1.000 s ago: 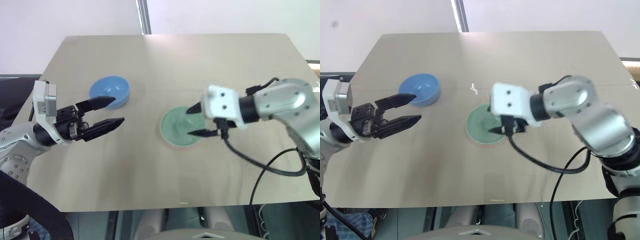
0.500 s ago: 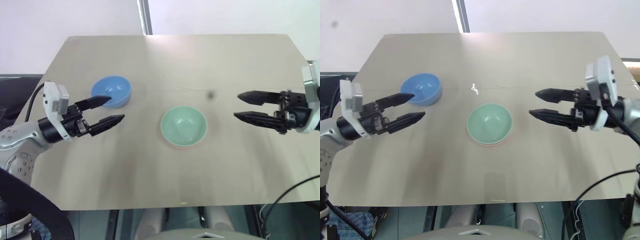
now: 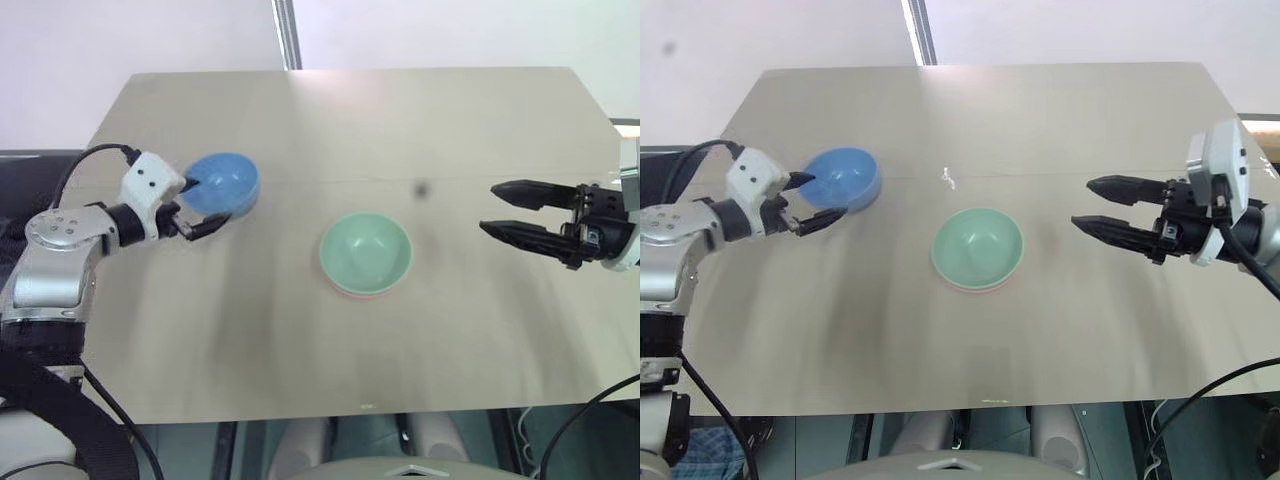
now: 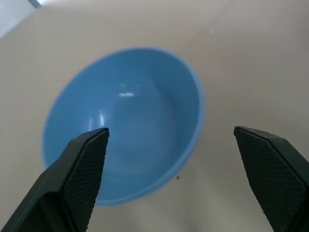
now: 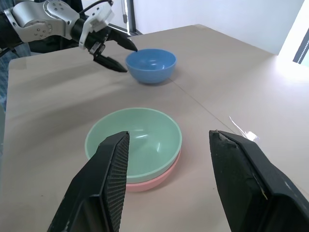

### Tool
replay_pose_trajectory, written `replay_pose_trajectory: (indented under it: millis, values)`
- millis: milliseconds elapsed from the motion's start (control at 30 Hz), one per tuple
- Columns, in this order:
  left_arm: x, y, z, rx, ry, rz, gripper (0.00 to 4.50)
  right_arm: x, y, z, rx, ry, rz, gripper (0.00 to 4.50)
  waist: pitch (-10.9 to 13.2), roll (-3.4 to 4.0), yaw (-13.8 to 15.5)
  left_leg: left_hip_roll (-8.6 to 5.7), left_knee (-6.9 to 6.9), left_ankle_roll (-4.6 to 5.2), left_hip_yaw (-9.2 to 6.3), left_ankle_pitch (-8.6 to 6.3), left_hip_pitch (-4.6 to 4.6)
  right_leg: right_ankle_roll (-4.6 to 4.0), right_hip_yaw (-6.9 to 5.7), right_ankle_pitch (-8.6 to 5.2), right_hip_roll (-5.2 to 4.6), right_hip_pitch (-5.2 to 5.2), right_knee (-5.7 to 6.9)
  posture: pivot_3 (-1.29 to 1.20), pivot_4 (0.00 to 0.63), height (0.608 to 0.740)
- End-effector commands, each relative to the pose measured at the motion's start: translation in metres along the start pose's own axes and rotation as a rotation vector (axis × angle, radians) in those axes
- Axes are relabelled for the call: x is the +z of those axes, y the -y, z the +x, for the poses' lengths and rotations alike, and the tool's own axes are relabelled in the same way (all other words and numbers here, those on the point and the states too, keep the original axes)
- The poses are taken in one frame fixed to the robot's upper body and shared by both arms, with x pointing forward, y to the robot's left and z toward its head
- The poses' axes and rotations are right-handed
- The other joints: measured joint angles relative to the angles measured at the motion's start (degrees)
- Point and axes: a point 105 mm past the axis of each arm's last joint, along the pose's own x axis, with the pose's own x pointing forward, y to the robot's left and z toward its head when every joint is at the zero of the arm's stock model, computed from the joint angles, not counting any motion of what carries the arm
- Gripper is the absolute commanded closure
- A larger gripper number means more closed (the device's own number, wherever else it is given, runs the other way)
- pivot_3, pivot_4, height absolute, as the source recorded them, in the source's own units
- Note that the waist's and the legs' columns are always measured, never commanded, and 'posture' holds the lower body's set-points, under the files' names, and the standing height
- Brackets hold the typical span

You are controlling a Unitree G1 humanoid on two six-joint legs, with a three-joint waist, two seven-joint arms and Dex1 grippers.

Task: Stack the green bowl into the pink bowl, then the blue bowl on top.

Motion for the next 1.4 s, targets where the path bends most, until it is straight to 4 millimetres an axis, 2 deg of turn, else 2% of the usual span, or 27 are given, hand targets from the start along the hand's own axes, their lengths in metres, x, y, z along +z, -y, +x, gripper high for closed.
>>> replay_pose_trajectory:
  millis: [33, 300, 400, 533, 567, 600, 733, 833, 1067, 1233, 1400]
  values:
    - [0.0, -0.003, 0.001, -0.03, -0.049, 0.133, 0.08, 0.01, -0.005, 0.0, 0.003, 0.016, -0.06, 1.61, 0.0, 0.0, 0.0, 0.0, 0.01, 0.0, 0.01, 0.0, 0.0, 0.0, 0.0, 0.0, 0.0, 0.0, 0.02, 0.0, 0.15, 0.74]
    - [-0.027, -0.012, 0.007, -0.028, -0.181, 0.249, 0.08, 0.02, -0.006, -0.001, -0.026, 0.082, -0.082, 1.61, 0.0, 0.0, -0.2, -0.02, 0.03, 0.01, 0.03, 0.0, 0.01, 0.0, 0.01, 0.0, 0.02, 0.0, 0.06, 0.0, 0.15, 0.74]
    - [-0.029, -0.014, 0.008, -0.033, -0.186, 0.253, 0.08, 0.022, -0.007, -0.002, -0.035, 0.097, -0.088, 1.61, 0.0, -0.01, -0.1, -0.04, 0.05, 0.01, 0.02, 0.0, 0.0, 0.0, 0.0, 0.0, 0.01, 0.0, 0.06, 0.0, 0.15, 0.74]
    - [-0.03, -0.013, 0.009, -0.058, -0.18, 0.251, 1.13, 0.031, -0.01, -0.003, -0.032, 0.159, -0.113, 1.55, 0.0, -0.01, -0.2, -0.04, 0.08, 0.01, 0.0, 0.0, -0.01, 0.0, -0.01, 0.0, 0.01, 0.0, 0.09, 0.0, 0.15, 0.74]
    - [-0.03, -0.012, 0.01, -0.064, -0.18, 0.253, 1.76, 0.033, -0.011, -0.004, -0.029, 0.173, -0.119, 1.55, 0.0, -0.01, -0.2, -0.04, 0.08, 0.01, 0.0, 0.0, 0.0, 0.0, -0.01, 0.0, 0.01, 0.0, 0.1, 0.0, 0.15, 0.74]
    - [-0.03, -0.012, 0.01, -0.065, -0.181, 0.255, 2.11, 0.034, -0.012, -0.004, -0.025, 0.181, -0.123, 1.55, 0.0, -0.01, -0.2, -0.04, 0.08, 0.01, 0.01, 0.0, 0.0, 0.0, -0.01, 0.0, 0.01, 0.0, 0.1, 0.0, 0.15, 0.74]
    - [-0.029, -0.014, 0.011, -0.058, -0.181, 0.27, 4.1, 0.03, -0.012, -0.005, -0.021, 0.167, -0.125, 1.55, 0.0, -0.04, -0.2, -0.04, 0.11, 0.01, -0.01, 0.0, -0.01, 0.0, -0.02, 0.0, 0.01, 0.01, 0.1, 0.0, 0.15, 0.74]
    - [-0.024, -0.015, 0.014, -0.053, -0.174, 0.302, 4.1, 0.03, -0.013, -0.006, -0.016, 0.17, -0.127, 1.55, -0.1, -0.04, -0.1, -0.07, 0.15, 0.02, -0.01, 0.0, 0.01, 0.01, -0.04, 0.0, -0.02, 0.06, 0.12, 0.0, 0.15, 0.74]
    - [0.007, -0.007, 0.021, -0.125, -0.082, 0.445, 4.1, 0.037, -0.016, -0.01, -0.013, 0.218, -0.144, 1.55, -0.1, -0.06, -0.2, -0.07, 0.22, 0.02, -0.07, 0.0, -0.02, 0.01, -0.08, 0.0, 0.0, 0.05, 0.16, 0.0, 0.15, 0.74]
    - [0.058, 0.02, 0.027, -0.318, 0.123, 0.632, 4.1, 0.038, -0.017, -0.011, -0.01, 0.236, -0.151, 1.55, -0.1, -0.07, 0.0, -0.09, 0.55, 0.03, -0.14, -0.01, -0.27, 0.01, -0.29, 0.01, -0.03, 0.06, 0.16, 0.0, 0.15, 0.74]
    - [0.103, 0.038, 0.025, -0.46, 0.264, 0.79, 4.1, 0.038, -0.016, -0.01, -0.008, 0.24, -0.154, 1.55, -0.1, -0.07, -0.1, -0.17, 0.95, 0.04, -0.41, -0.01, -0.66, 0.08, -0.72, 0.05, -0.08, 0.04, 0.18, 0.0, 0.15, 0.74]
